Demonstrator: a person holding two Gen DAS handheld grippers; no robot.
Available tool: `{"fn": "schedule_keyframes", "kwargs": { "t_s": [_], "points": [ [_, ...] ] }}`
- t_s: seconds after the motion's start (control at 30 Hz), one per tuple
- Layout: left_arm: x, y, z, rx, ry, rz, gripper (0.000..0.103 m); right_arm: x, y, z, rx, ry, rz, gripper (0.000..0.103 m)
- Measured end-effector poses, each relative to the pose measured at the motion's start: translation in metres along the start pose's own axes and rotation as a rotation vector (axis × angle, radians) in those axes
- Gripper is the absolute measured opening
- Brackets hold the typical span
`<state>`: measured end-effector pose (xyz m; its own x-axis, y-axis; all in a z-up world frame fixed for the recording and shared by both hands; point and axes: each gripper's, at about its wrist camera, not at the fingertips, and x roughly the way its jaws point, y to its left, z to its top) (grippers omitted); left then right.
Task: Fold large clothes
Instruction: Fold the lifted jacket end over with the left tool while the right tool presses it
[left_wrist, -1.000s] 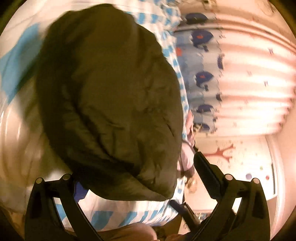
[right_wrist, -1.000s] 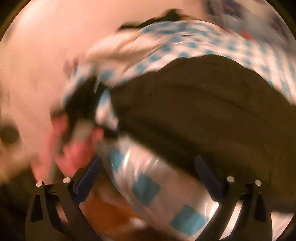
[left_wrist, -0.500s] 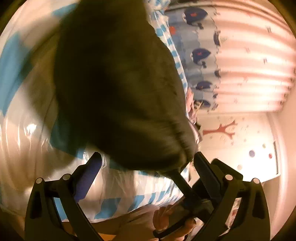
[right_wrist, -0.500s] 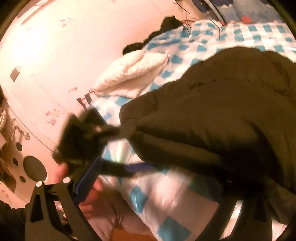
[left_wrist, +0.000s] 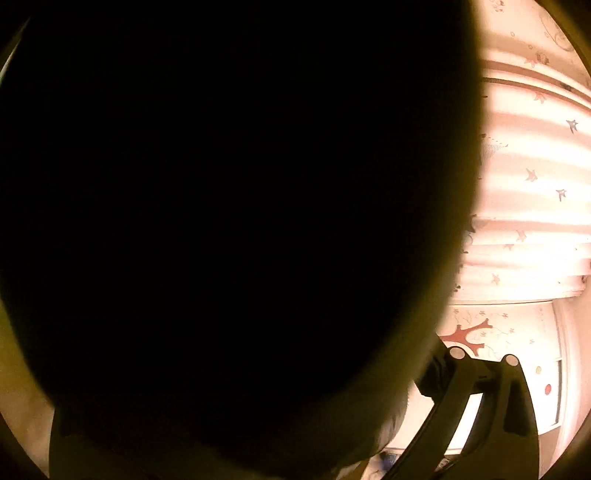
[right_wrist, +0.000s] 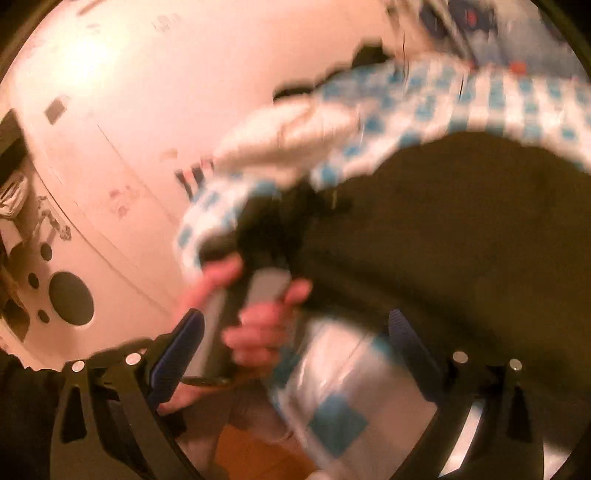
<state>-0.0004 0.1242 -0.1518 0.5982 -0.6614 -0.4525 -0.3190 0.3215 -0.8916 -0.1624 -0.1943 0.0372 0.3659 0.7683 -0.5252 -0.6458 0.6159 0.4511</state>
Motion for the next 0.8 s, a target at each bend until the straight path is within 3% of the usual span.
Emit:
{"fn": "schedule_keyframes", "kwargs": {
  "t_s": [0.03,0.1,0.13,0.17,0.2,0.27,0.33,0.43,0.5,0.6,0.7,0.8],
  "points": [
    [0.001,-0.002,-0.001,0.007,-0.015,0.009,0.095,-0.014,-0.004,0.008,-0.013,-0.047,-0.060,0.096],
    [0.000,-0.007,-0.006,0.027,-0.065,0.011,0.090,-0.036,-0.024,0.033,-0.026,-0.134,-0.271,0.096],
    [0.000,-0.010,-0.009,0.045,-0.073,0.019,0.066,-0.038,-0.041,0.045,-0.007,-0.137,-0.399,0.096],
    [0.002,-0.013,-0.011,0.068,-0.070,0.017,0.054,-0.035,-0.058,0.053,0.005,-0.129,-0.507,0.096],
    [0.001,-0.015,-0.012,0.078,-0.076,0.009,0.048,-0.031,-0.072,0.056,0.018,-0.118,-0.564,0.096],
    [-0.004,-0.021,-0.014,0.117,-0.088,-0.008,0.029,-0.005,-0.115,0.050,0.108,0.002,-0.612,0.096],
    [-0.007,-0.029,-0.017,0.170,-0.096,-0.012,0.025,0.036,-0.135,0.020,0.089,0.166,-0.616,0.097],
    [-0.009,-0.027,-0.025,0.221,-0.098,-0.026,0.026,0.028,-0.129,0.010,0.067,0.159,-0.583,0.097],
    [-0.009,-0.016,-0.023,0.207,-0.091,-0.030,0.033,0.004,-0.125,0.018,0.116,0.054,-0.548,0.097],
    [-0.009,0.001,-0.015,0.128,-0.105,-0.042,0.053,-0.018,-0.121,0.046,0.101,-0.053,-0.610,0.097],
    [-0.008,0.006,-0.010,0.073,-0.124,-0.056,0.060,-0.008,-0.133,0.083,0.077,-0.043,-0.708,0.097],
    [-0.003,0.000,-0.008,0.081,-0.136,-0.038,0.065,0.032,-0.165,0.105,0.068,0.048,-0.784,0.097]
  ]
}}
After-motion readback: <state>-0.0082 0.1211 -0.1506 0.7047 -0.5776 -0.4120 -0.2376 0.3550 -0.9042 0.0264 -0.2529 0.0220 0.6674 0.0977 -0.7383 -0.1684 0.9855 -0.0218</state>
